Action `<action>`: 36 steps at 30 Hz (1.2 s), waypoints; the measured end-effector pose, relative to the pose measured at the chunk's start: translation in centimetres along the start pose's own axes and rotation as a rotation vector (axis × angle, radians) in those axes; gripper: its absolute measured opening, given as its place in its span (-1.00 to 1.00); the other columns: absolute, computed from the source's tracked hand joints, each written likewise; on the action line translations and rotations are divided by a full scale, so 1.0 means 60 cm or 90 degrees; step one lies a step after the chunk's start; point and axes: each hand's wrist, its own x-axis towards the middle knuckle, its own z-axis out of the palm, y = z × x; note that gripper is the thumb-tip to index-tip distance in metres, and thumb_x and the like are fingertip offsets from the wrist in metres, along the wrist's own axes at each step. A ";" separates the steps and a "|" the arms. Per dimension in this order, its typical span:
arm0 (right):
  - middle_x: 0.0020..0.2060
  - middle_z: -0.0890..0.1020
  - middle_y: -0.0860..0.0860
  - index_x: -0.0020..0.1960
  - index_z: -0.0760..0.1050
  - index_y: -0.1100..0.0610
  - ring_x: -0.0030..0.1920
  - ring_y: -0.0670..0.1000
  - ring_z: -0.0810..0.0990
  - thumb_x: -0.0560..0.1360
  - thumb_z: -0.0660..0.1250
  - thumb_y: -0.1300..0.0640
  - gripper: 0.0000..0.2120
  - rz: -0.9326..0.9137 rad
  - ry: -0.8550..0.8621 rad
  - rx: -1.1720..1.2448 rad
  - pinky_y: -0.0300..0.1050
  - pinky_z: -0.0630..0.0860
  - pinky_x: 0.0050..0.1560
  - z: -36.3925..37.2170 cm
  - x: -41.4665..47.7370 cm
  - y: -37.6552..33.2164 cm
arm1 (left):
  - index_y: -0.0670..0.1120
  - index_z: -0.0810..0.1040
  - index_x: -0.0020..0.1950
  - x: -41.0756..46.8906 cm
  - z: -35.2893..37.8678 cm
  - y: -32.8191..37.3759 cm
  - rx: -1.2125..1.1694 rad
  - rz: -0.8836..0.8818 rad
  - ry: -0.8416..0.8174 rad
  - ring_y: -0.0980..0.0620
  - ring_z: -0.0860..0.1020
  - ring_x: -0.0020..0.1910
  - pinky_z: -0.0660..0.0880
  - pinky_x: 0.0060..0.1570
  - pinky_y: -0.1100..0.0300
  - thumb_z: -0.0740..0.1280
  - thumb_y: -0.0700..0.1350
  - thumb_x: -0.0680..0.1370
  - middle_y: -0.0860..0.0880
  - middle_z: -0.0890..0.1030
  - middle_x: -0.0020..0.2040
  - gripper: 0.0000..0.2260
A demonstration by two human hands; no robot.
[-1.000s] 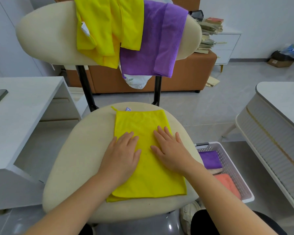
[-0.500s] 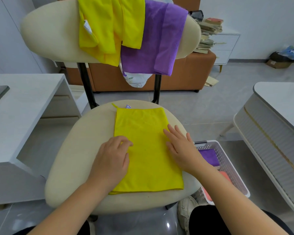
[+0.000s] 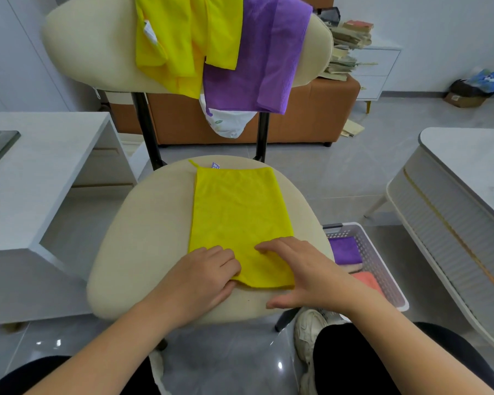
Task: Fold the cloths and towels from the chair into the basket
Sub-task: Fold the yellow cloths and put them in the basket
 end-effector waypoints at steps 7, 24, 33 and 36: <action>0.20 0.51 -0.04 0.27 0.34 0.01 0.11 0.05 0.50 0.33 0.31 0.21 -0.48 0.035 0.045 -0.036 -0.22 0.32 -0.07 -0.008 0.005 -0.002 | 0.02 0.35 -0.08 0.007 -0.004 -0.008 -0.049 -0.094 0.033 0.08 0.50 -0.32 0.37 -0.36 0.25 0.18 -0.01 0.43 0.08 0.53 -0.26 -0.90; -0.46 0.42 -0.06 -0.16 0.50 0.38 -0.39 -0.11 0.38 0.52 0.26 0.02 -0.62 0.223 0.288 0.533 -0.23 0.34 -0.36 -0.052 0.026 0.032 | -0.12 0.49 -0.17 0.001 -0.070 -0.062 -0.694 -0.469 0.174 0.16 0.50 -0.44 0.44 -0.39 0.36 0.31 -0.17 0.56 0.04 0.57 -0.43 -0.89; -0.31 0.38 0.07 -0.11 0.45 0.42 -0.27 -0.01 0.36 0.60 0.20 0.10 -0.65 0.291 0.237 0.428 -0.08 0.27 -0.22 -0.041 0.073 0.045 | 0.03 0.51 -0.28 0.020 -0.057 -0.062 -0.631 -0.638 0.062 -0.01 0.42 -0.38 0.38 -0.29 0.12 0.23 -0.06 0.46 0.07 0.41 -0.48 -0.87; -0.40 0.34 -0.02 -0.25 0.40 0.25 -0.33 -0.04 0.31 0.59 0.20 0.12 -0.71 0.307 0.195 0.341 -0.08 0.23 -0.26 -0.032 0.103 0.050 | 0.00 0.44 -0.30 0.028 -0.060 -0.063 -0.566 -0.694 0.042 -0.06 0.41 -0.36 0.40 -0.23 -0.01 0.16 -0.03 0.24 0.05 0.42 -0.45 -0.88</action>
